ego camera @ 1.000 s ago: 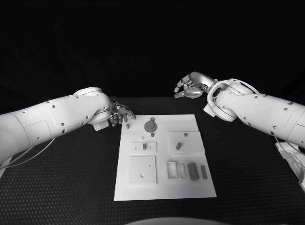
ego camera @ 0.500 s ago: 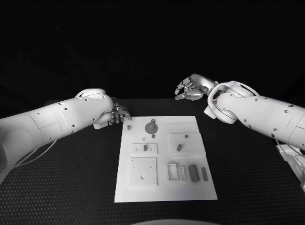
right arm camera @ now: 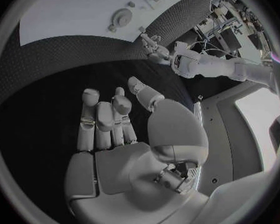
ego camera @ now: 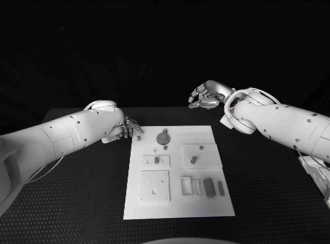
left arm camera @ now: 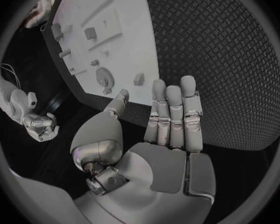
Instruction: Assemble the parts on the task board
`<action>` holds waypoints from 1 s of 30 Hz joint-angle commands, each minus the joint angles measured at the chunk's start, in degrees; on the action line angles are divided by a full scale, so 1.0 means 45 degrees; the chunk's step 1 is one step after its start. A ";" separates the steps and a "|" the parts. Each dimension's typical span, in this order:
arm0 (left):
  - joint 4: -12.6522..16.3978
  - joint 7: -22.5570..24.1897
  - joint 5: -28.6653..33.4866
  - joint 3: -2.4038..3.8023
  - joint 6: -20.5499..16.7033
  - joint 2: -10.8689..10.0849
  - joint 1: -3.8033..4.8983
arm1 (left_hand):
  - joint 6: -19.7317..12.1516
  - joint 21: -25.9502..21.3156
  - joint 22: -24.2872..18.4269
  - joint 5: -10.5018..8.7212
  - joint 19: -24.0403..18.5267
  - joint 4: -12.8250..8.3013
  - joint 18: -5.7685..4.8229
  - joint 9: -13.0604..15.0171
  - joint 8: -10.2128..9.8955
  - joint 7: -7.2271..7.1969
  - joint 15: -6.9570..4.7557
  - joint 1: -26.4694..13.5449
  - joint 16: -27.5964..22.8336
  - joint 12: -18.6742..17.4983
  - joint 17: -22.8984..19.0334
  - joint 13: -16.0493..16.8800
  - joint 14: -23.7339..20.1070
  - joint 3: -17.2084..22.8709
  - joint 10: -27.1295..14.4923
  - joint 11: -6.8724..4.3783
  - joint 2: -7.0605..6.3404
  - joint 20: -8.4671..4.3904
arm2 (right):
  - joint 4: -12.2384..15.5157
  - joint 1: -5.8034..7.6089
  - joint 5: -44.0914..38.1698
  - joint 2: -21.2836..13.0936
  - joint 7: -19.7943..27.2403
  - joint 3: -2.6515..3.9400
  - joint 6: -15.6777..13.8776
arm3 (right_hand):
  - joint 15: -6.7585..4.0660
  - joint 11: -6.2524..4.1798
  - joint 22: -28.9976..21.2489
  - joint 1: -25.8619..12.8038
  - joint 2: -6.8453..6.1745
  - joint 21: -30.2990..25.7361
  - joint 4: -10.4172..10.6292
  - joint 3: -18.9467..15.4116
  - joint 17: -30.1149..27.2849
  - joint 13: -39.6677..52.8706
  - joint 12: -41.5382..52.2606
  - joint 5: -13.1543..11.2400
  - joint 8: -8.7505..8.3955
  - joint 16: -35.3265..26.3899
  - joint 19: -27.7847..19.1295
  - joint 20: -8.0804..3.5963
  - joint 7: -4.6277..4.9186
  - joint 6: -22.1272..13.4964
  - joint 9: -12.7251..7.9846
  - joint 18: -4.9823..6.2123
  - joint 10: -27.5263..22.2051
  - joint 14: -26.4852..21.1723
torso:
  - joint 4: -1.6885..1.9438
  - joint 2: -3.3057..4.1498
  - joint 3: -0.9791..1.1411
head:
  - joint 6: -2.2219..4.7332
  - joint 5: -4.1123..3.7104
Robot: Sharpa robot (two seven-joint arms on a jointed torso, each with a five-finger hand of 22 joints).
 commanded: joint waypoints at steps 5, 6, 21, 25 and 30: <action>-0.0073 0.0341 -0.0193 0.0002 0.0247 0.0072 -0.0043 | 0.0078 -0.0061 0.0025 -0.0066 0.0016 0.0134 0.0303 -0.0015 0.0098 -0.0001 0.0012 -0.0145 0.0077 0.0086 -0.0019 -0.0015 -0.0087 0.0022 -0.0076 0.0012 0.0016 0.0001 | 0.0037 -0.0004 0.0011 -0.0012 0.0101 0.0007 -0.0019 | 0.0005 -0.0008 0.0180 -0.0139 -0.0027 -0.0047 0.0072 0.0002 -0.0003 0.0015 -0.0065 0.0027 -0.0059 -0.0048 0.0055 -0.0020 0.0080 -0.0010 0.0028 0.0143 -0.0108 -0.0117 | 0.0022 0.0012 0.0020 | -0.0074 -0.0055; -0.0074 0.0353 -0.0173 0.0002 0.0222 0.0075 -0.0044 | 0.0078 -0.0062 0.0027 -0.0066 0.0015 0.0138 0.0304 -0.0015 0.0099 -0.0001 0.0012 -0.0147 0.0079 0.0086 -0.0020 -0.0016 -0.0089 0.0026 -0.0079 0.0012 0.0024 0.0001 | 0.0030 -0.0004 0.0011 -0.0002 0.0101 0.0007 -0.0013 | 0.0006 -0.0008 0.0180 -0.0138 -0.0027 -0.0047 0.0072 0.0002 -0.0002 0.0016 -0.0064 0.0027 -0.0059 -0.0047 0.0055 -0.0020 0.0080 -0.0010 0.0029 0.0143 -0.0108 -0.0116 | 0.0033 0.0011 0.0018 | -0.0097 -0.0065; 0.0071 0.0536 -0.0075 0.0001 0.0267 0.0067 -0.0046 | 0.0230 -0.0034 0.0201 0.0359 0.0058 -0.0235 0.0296 -0.0036 0.0232 -0.0043 0.0014 0.0466 0.0191 0.0179 -0.0077 -0.0022 -0.0081 0.0313 -0.0068 -0.0033 0.0579 0.0019 | 0.0005 -0.0004 0.0011 0.0049 0.0103 0.0007 0.0014 | 0.0007 -0.0007 0.0182 -0.0130 -0.0024 -0.0049 0.0073 0.0008 0.0005 0.0021 -0.0061 0.0028 -0.0061 -0.0044 0.0055 -0.0020 0.0080 -0.0010 0.0043 0.0143 -0.0112 -0.0115 | 0.0023 -0.0034 0.0019 | -0.0234 -0.0047; 0.0153 0.0571 -0.0075 0.0001 0.0453 0.0075 -0.0046 | 0.0365 0.0026 0.0306 0.0402 0.0167 -0.0294 0.0285 -0.0056 0.0326 -0.0087 -0.0002 0.0995 0.0298 0.0299 -0.0090 0.0012 -0.0024 0.0793 -0.0004 -0.0066 0.0535 0.0004 | 0.0008 -0.0004 0.0011 0.0046 0.0099 0.0007 0.0017 | 0.0008 -0.0007 0.0182 -0.0128 -0.0023 -0.0049 0.0073 0.0009 0.0009 0.0022 -0.0060 0.0028 -0.0062 -0.0042 0.0055 -0.0021 0.0081 -0.0010 0.0046 0.0143 -0.0112 -0.0113 | 0.0025 -0.0032 0.0019 | -0.0226 -0.0054; 0.0156 0.0626 -0.0042 -0.0004 0.0675 0.0120 -0.0056 | 0.0466 0.0061 0.0385 0.0527 0.0198 -0.0490 0.0268 -0.0054 0.0410 -0.0119 -0.0003 0.1360 0.0371 0.0366 -0.0100 0.0031 -0.0010 0.0960 0.0005 -0.0095 0.0693 0.0001 | 0.0016 -0.0004 0.0011 0.0059 0.0093 0.0007 0.0014 | 0.0008 -0.0007 0.0183 -0.0126 -0.0022 -0.0049 0.0072 0.0011 0.0000 0.0023 -0.0059 0.0028 -0.0063 -0.0043 0.0056 -0.0021 0.0081 -0.0011 0.0051 0.0143 -0.0113 -0.0121 | 0.0031 -0.0033 0.0024 | -0.0227 -0.0044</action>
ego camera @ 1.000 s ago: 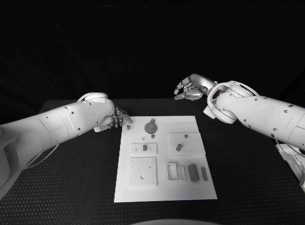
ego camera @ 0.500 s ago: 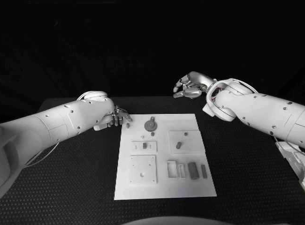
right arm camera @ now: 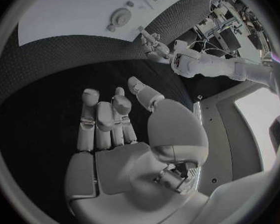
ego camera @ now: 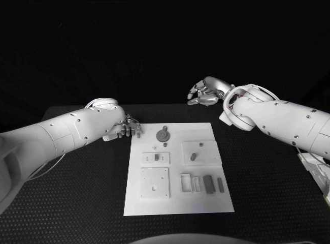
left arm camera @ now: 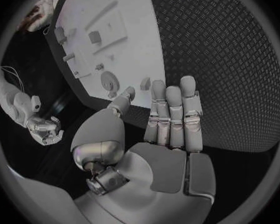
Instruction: Assemble the parts on the task board
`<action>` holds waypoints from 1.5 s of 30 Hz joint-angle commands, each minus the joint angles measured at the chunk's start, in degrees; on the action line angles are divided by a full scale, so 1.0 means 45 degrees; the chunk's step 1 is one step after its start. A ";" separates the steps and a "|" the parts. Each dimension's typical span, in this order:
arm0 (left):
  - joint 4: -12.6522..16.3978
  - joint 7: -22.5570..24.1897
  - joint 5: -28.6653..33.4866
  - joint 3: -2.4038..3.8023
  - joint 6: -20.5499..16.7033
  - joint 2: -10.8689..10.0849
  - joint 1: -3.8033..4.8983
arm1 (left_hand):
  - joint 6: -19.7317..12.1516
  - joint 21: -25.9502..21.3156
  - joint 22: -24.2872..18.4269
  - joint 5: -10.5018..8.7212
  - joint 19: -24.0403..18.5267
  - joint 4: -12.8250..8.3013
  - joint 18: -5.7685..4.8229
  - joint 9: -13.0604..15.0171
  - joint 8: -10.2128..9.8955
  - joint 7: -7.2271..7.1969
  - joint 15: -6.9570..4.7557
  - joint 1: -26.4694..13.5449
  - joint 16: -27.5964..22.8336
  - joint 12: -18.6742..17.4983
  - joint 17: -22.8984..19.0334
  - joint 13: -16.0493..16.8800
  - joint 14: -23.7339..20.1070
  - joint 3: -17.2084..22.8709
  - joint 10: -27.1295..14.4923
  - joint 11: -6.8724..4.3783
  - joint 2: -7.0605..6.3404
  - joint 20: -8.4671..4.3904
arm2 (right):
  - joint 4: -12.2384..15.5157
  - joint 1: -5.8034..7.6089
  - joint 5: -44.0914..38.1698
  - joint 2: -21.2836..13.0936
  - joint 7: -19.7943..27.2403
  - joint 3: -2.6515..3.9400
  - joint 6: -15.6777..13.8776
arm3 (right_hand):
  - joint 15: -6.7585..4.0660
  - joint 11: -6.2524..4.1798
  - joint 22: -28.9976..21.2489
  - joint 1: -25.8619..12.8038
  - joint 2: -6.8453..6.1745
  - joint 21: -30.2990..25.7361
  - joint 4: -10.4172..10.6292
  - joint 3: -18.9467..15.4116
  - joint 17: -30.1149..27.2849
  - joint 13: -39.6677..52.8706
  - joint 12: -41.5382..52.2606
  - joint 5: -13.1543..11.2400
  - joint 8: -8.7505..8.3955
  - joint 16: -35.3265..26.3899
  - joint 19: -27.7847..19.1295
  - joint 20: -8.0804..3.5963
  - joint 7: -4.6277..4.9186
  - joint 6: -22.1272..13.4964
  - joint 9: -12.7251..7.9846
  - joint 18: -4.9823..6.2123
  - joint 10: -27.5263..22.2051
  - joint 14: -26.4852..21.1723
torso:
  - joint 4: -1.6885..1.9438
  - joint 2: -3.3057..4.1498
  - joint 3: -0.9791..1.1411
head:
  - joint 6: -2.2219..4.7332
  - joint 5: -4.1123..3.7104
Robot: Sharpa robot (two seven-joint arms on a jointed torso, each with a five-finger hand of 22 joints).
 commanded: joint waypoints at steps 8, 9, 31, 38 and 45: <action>-0.0124 0.0231 0.0027 -0.0047 0.0416 0.0143 -0.0107 | 0.0122 0.0069 0.0219 0.0074 0.0106 -0.0128 0.0249 -0.0018 0.0109 0.0002 -0.0002 0.0253 0.0074 0.0099 -0.0029 0.0018 -0.0013 0.0095 0.0002 -0.0095 0.0099 0.0015 | 0.0011 -0.0005 0.0006 0.0040 0.0092 0.0008 0.0026 | 0.0010 -0.0001 0.0188 -0.0122 -0.0020 -0.0049 0.0072 0.0012 0.0021 0.0017 -0.0057 0.0027 -0.0064 -0.0037 0.0075 -0.0040 0.0081 -0.0011 0.0022 0.0143 -0.0067 -0.0053 | -0.0019 0.0006 -0.0004 | -0.0003 0.0004; -0.0147 0.0234 0.0027 -0.0053 0.0391 0.0156 -0.0123 | 0.0120 0.0068 0.0219 0.0074 0.0105 -0.0124 0.0245 -0.0020 0.0109 0.0004 -0.0001 0.0243 0.0075 0.0100 -0.0031 0.0018 -0.0015 0.0087 0.0000 -0.0094 0.0090 0.0017 | 0.0009 -0.0005 0.0006 0.0041 0.0092 0.0008 0.0026 | 0.0010 -0.0001 0.0189 -0.0122 -0.0020 -0.0049 0.0072 0.0012 0.0011 0.0017 -0.0057 0.0027 -0.0064 -0.0039 0.0075 -0.0040 0.0081 -0.0010 0.0023 0.0143 -0.0067 -0.0060 | -0.0022 0.0005 -0.0005 | -0.0020 0.0003; -0.0373 0.0277 0.0088 -0.0075 0.0167 0.0193 -0.0300 | 0.0057 0.0029 0.0218 0.0072 0.0085 0.0203 0.0233 -0.0076 0.0098 0.0025 0.0001 -0.0097 0.0091 0.0117 -0.0090 -0.0001 -0.0054 -0.0006 -0.0049 -0.0073 -0.0063 0.0012 | 0.0037 -0.0005 0.0006 0.0080 0.0083 0.0008 0.0025 | 0.0010 0.0000 0.0193 -0.0120 -0.0018 -0.0048 0.0073 0.0012 0.0031 0.0025 -0.0050 0.0026 -0.0067 -0.0029 0.0079 -0.0040 0.0081 -0.0009 0.0045 0.0143 -0.0068 -0.0048 | -0.0007 0.0009 -0.0008 | -0.0025 -0.0096; -0.0371 0.0288 0.0297 -0.0074 0.0130 0.0254 -0.0313 | 0.0054 0.0024 0.0217 0.0074 0.0087 0.0268 0.0235 -0.0082 0.0101 0.0024 -0.0002 -0.0144 0.0096 0.0123 -0.0098 -0.0003 -0.0055 -0.0004 -0.0050 -0.0074 -0.0070 0.0008 | 0.0040 -0.0005 0.0005 0.0082 0.0077 0.0008 0.0030 | 0.0011 0.0000 0.0193 -0.0123 -0.0016 -0.0047 0.0076 0.0011 0.0026 0.0026 -0.0048 0.0025 -0.0067 -0.0029 0.0080 -0.0040 0.0081 -0.0008 0.0050 0.0143 -0.0069 -0.0052 | -0.0001 0.0013 -0.0018 | -0.0029 -0.0153; -0.0474 0.0377 0.0346 -0.0073 -0.0014 0.0286 -0.0313 | 0.0048 0.0021 0.0218 0.0073 0.0084 0.0285 0.0236 -0.0086 0.0100 0.0025 -0.0004 -0.0153 0.0097 0.0123 -0.0102 -0.0005 -0.0059 -0.0002 -0.0056 -0.0074 -0.0086 0.0007 | 0.0028 -0.0005 0.0005 0.0092 0.0080 0.0008 0.0030 | 0.0011 0.0000 0.0195 -0.0123 -0.0016 -0.0047 0.0077 0.0011 0.0030 0.0028 -0.0047 0.0025 -0.0068 -0.0027 0.0080 -0.0040 0.0081 -0.0007 0.0056 0.0143 -0.0069 -0.0049 | -0.0004 0.0011 -0.0014 | -0.0038 -0.0137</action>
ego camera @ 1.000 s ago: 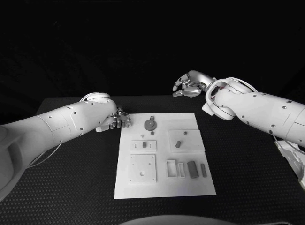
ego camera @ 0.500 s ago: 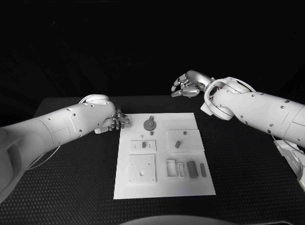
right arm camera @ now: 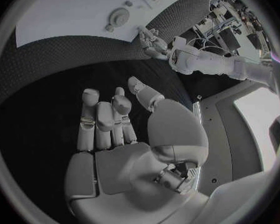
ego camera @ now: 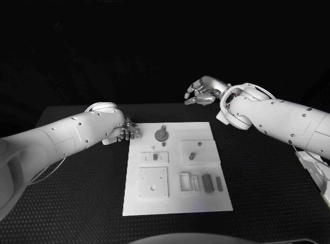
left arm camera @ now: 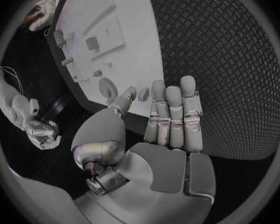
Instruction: Assemble the parts on the task board
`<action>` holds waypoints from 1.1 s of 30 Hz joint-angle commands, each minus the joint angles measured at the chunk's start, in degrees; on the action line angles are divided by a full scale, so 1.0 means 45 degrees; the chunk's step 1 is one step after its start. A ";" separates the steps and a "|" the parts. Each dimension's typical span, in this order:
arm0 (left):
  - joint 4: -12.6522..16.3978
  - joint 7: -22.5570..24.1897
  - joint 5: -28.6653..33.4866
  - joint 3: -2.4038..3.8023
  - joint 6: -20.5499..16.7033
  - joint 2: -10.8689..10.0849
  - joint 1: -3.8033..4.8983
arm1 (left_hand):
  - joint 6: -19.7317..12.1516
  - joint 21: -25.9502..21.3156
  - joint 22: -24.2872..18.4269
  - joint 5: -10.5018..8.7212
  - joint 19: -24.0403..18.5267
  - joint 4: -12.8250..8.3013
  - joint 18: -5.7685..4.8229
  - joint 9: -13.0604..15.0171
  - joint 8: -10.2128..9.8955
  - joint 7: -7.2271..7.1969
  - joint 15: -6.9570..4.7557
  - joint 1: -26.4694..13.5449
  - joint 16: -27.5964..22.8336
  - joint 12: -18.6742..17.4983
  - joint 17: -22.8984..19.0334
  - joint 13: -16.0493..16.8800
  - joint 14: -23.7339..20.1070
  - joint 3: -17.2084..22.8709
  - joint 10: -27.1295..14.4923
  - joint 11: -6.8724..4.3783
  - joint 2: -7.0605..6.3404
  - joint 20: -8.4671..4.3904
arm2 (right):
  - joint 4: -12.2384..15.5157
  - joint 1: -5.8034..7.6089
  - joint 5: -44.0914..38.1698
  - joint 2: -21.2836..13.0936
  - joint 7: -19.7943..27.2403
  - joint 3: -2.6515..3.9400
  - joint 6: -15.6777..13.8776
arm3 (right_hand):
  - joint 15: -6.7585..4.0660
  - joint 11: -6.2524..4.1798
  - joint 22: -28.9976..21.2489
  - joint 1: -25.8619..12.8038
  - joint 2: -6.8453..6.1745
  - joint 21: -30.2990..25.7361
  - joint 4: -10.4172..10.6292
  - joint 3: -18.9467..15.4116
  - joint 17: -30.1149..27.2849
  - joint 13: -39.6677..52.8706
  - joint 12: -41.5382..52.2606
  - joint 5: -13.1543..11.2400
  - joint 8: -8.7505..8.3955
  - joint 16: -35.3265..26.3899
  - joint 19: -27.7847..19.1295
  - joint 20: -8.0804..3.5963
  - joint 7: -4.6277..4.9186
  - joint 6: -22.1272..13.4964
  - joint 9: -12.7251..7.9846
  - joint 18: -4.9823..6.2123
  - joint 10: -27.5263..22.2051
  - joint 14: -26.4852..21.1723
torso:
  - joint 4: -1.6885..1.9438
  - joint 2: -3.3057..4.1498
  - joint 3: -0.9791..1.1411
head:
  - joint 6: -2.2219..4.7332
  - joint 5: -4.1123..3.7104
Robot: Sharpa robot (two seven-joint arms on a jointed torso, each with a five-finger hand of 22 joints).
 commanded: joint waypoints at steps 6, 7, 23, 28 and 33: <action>-0.0046 0.0185 0.0294 0.0005 -0.0297 0.0028 -0.0001 | 0.0053 0.0021 0.0227 0.0073 0.0095 0.0098 0.0237 -0.0016 0.0052 0.0030 -0.0007 -0.0100 0.0093 0.0069 -0.0017 -0.0004 -0.0057 -0.0005 -0.0054 -0.0075 -0.0049 -0.0005 | -0.0009 -0.0004 0.0003 0.0013 0.0065 0.0008 0.0043 | -0.0018 -0.0029 0.0199 -0.0129 -0.0017 -0.0046 0.0082 0.0008 0.0029 0.0021 -0.0045 0.0025 -0.0069 -0.0020 0.0060 -0.0018 0.0081 -0.0006 0.0027 0.0142 -0.0095 -0.0051 | 0.0000 0.0005 0.0011 | 0.0009 -0.0001; -0.0059 0.0191 0.0294 0.0005 -0.0295 0.0038 -0.0001 | 0.0053 0.0021 0.0227 0.0073 0.0095 0.0099 0.0238 -0.0016 0.0053 0.0029 -0.0007 -0.0098 0.0094 0.0070 -0.0017 -0.0004 -0.0057 -0.0003 -0.0053 -0.0076 -0.0049 -0.0006 | -0.0010 -0.0004 0.0003 0.0022 0.0071 0.0008 0.0052 | -0.0018 -0.0030 0.0200 -0.0130 -0.0017 -0.0045 0.0083 0.0008 0.0030 0.0022 -0.0044 0.0024 -0.0069 -0.0019 0.0061 -0.0018 0.0081 -0.0005 0.0029 0.0142 -0.0095 -0.0049 | -0.0001 0.0004 0.0012 | 0.0012 -0.0010; -0.0199 0.0252 0.0430 0.0009 -0.0395 0.0119 0.0001 | 0.0037 0.0018 0.0235 0.0078 0.0091 0.0074 0.0241 -0.0028 0.0058 0.0031 -0.0015 0.0027 0.0105 0.0076 -0.0034 -0.0009 -0.0069 0.0078 -0.0072 -0.0074 0.0065 -0.0013 | -0.0035 -0.0004 0.0003 0.0040 0.0044 0.0008 0.0078 | -0.0019 -0.0031 0.0202 -0.0139 -0.0015 -0.0042 0.0094 0.0005 0.0049 0.0025 -0.0039 0.0024 -0.0068 -0.0010 0.0067 -0.0018 0.0080 0.0000 0.0041 0.0142 -0.0092 -0.0033 | -0.0001 -0.0005 0.0010 | -0.0016 -0.0021; -0.0221 0.0282 0.0483 0.0009 -0.0418 0.0127 0.0001 | 0.0016 0.0014 0.0245 0.0013 0.0071 -0.0052 0.0226 -0.0037 0.0068 0.0043 -0.0008 0.0179 0.0116 0.0083 -0.0056 -0.0017 -0.0091 0.0100 -0.0095 -0.0062 0.0283 -0.0005 | -0.0049 -0.0004 0.0003 0.0045 0.0047 0.0008 0.0085 | -0.0019 -0.0032 0.0202 -0.0138 -0.0013 -0.0042 0.0095 0.0005 0.0042 0.0027 -0.0038 0.0025 -0.0068 -0.0010 0.0068 -0.0019 0.0079 0.0001 0.0046 0.0142 -0.0092 -0.0038 | -0.0004 -0.0004 0.0005 | -0.0016 -0.0023; -0.0238 0.0298 0.0539 0.0010 -0.0353 0.0150 0.0004 | 0.0000 0.0024 0.0252 -0.0046 0.0078 -0.0167 0.0220 -0.0046 0.0078 0.0049 -0.0006 0.0277 0.0136 0.0102 -0.0072 -0.0019 -0.0091 0.0084 -0.0093 -0.0056 0.0470 -0.0005 | -0.0058 -0.0004 0.0003 0.0058 0.0053 0.0008 0.0087 | -0.0019 -0.0033 0.0203 -0.0136 -0.0012 -0.0041 0.0095 0.0006 0.0041 0.0028 -0.0036 0.0026 -0.0069 -0.0009 0.0069 -0.0020 0.0078 0.0002 0.0051 0.0142 -0.0091 -0.0038 | 0.0003 0.0000 0.0003 | -0.0003 -0.0051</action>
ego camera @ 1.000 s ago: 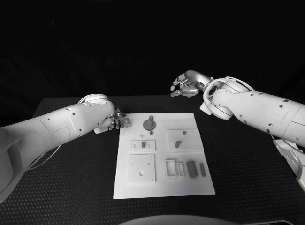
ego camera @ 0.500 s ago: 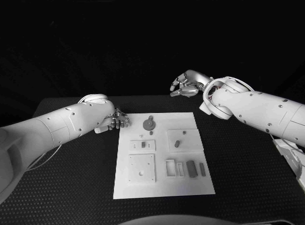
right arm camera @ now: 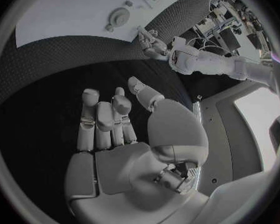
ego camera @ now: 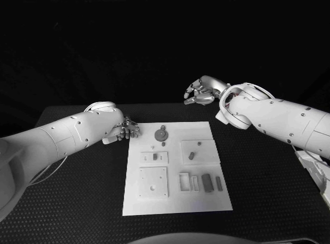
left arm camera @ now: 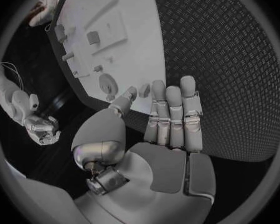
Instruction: Assemble the parts on the task board
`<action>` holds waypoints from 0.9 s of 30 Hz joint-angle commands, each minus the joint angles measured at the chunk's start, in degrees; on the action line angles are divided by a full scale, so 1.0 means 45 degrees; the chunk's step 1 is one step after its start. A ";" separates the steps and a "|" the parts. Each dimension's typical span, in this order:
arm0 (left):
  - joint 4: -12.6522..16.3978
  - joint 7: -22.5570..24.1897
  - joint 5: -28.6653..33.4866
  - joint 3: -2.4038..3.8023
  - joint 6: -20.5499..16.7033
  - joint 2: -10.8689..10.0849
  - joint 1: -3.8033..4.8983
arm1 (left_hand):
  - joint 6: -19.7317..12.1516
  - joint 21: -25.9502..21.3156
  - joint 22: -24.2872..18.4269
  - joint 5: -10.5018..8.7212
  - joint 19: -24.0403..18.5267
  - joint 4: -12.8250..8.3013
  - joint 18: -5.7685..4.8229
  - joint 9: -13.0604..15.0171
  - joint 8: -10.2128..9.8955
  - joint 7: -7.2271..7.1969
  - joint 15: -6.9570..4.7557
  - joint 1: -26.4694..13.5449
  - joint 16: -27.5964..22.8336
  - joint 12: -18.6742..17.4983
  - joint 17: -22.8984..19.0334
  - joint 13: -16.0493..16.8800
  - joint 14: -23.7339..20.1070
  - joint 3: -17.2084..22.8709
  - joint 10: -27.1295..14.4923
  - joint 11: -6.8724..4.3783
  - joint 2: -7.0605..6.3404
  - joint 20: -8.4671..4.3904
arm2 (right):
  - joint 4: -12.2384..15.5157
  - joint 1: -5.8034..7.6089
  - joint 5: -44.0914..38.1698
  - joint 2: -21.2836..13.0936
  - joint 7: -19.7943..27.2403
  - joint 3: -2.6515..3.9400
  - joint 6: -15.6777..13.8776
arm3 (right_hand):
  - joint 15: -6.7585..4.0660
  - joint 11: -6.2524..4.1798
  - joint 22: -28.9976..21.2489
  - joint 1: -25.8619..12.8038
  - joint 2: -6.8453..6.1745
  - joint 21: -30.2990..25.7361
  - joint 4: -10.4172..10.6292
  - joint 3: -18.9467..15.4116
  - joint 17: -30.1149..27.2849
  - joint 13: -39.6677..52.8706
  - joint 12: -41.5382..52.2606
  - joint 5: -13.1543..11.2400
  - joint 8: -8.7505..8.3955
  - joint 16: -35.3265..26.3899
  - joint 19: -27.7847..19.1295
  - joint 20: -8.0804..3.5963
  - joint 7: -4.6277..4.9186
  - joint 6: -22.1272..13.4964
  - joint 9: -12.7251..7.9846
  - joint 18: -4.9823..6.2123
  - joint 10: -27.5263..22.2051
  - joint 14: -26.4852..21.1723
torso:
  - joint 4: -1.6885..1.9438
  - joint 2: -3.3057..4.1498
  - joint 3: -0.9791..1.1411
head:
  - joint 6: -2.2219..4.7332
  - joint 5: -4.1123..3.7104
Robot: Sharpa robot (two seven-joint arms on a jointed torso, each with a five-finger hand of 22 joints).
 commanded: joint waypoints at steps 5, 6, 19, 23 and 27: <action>-0.0010 0.0240 0.0463 0.0006 0.0043 0.0069 0.0005 | 0.0025 0.0026 0.0258 -0.0074 0.0096 -0.0195 0.0209 -0.0022 0.0097 0.0071 -0.0002 0.0065 0.0101 0.0064 -0.0037 -0.0022 -0.0095 -0.0017 -0.0052 -0.0010 0.0338 -0.0024 | -0.0032 -0.0004 0.0002 0.0054 0.0065 0.0008 0.0085 | -0.0044 -0.0001 0.0195 -0.0134 -0.0010 -0.0041 0.0095 0.0008 0.0020 0.0020 -0.0035 0.0026 -0.0070 -0.0006 0.0090 -0.0040 0.0077 0.0001 0.0022 0.0142 -0.0072 -0.0054 | 0.0007 0.0007 -0.0007 | 0.0021 0.0006; -0.0021 0.0242 0.0552 0.0006 0.0084 0.0076 0.0005 | 0.0027 0.0026 0.0258 -0.0097 0.0093 -0.0226 0.0208 -0.0024 0.0102 0.0071 0.0000 0.0083 0.0104 0.0068 -0.0042 -0.0023 -0.0098 -0.0024 -0.0052 -0.0012 0.0406 -0.0023 | -0.0042 -0.0004 0.0002 0.0063 0.0065 0.0008 0.0090 | -0.0045 -0.0001 0.0195 -0.0133 -0.0011 -0.0041 0.0094 0.0008 0.0009 0.0020 -0.0034 0.0026 -0.0071 -0.0008 0.0090 -0.0040 0.0077 0.0001 0.0023 0.0142 -0.0072 -0.0063 | 0.0009 0.0009 -0.0007 | 0.0023 0.0009; -0.0082 0.0314 0.0676 0.0008 0.0202 0.0081 0.0005 | 0.0005 0.0027 0.0260 -0.0107 0.0070 -0.0481 0.0199 -0.0047 0.0114 0.0079 0.0011 0.0261 0.0122 0.0076 -0.0076 -0.0040 -0.0122 -0.0040 -0.0077 -0.0002 0.0728 -0.0015 | -0.0054 -0.0004 0.0002 0.0073 0.0067 0.0008 0.0108 | -0.0045 -0.0002 0.0196 -0.0131 -0.0008 -0.0042 0.0094 0.0010 0.0020 0.0023 -0.0032 0.0026 -0.0074 -0.0004 0.0090 -0.0041 0.0077 0.0000 0.0033 0.0142 -0.0072 -0.0055 | 0.0001 -0.0004 -0.0004 | 0.0005 0.0027; -0.0081 0.0369 0.0676 0.0008 0.0376 0.0065 0.0005 | 0.0052 0.0042 0.0263 -0.0050 0.0080 -0.0616 0.0197 -0.0051 0.0153 0.0065 0.0013 0.0403 0.0149 0.0096 -0.0090 -0.0045 -0.0111 -0.0010 -0.0060 -0.0015 0.0948 -0.0014 | -0.0064 -0.0006 0.0002 0.0073 0.0070 0.0008 0.0118 | -0.0046 -0.0002 0.0196 -0.0131 -0.0008 -0.0042 0.0094 0.0010 0.0019 0.0024 -0.0031 0.0026 -0.0075 -0.0003 0.0090 -0.0042 0.0076 0.0000 0.0037 0.0142 -0.0072 -0.0056 | -0.0002 -0.0003 -0.0003 | -0.0003 0.0026; -0.0085 0.0396 0.0679 0.0014 0.0518 0.0036 0.0005 | 0.0143 0.0059 0.0265 0.0015 0.0095 -0.0671 0.0196 -0.0039 0.0215 0.0038 0.0013 0.0590 0.0167 0.0109 -0.0102 -0.0052 -0.0103 0.0075 -0.0045 -0.0036 0.1113 -0.0013 | -0.0057 -0.0006 0.0002 0.0062 0.0068 0.0008 0.0117 | -0.0046 -0.0002 0.0197 -0.0131 -0.0009 -0.0041 0.0094 0.0009 0.0023 0.0024 -0.0031 0.0025 -0.0075 -0.0002 0.0091 -0.0042 0.0076 0.0001 0.0040 0.0142 -0.0072 -0.0053 | -0.0005 0.0003 -0.0006 | -0.0027 0.0020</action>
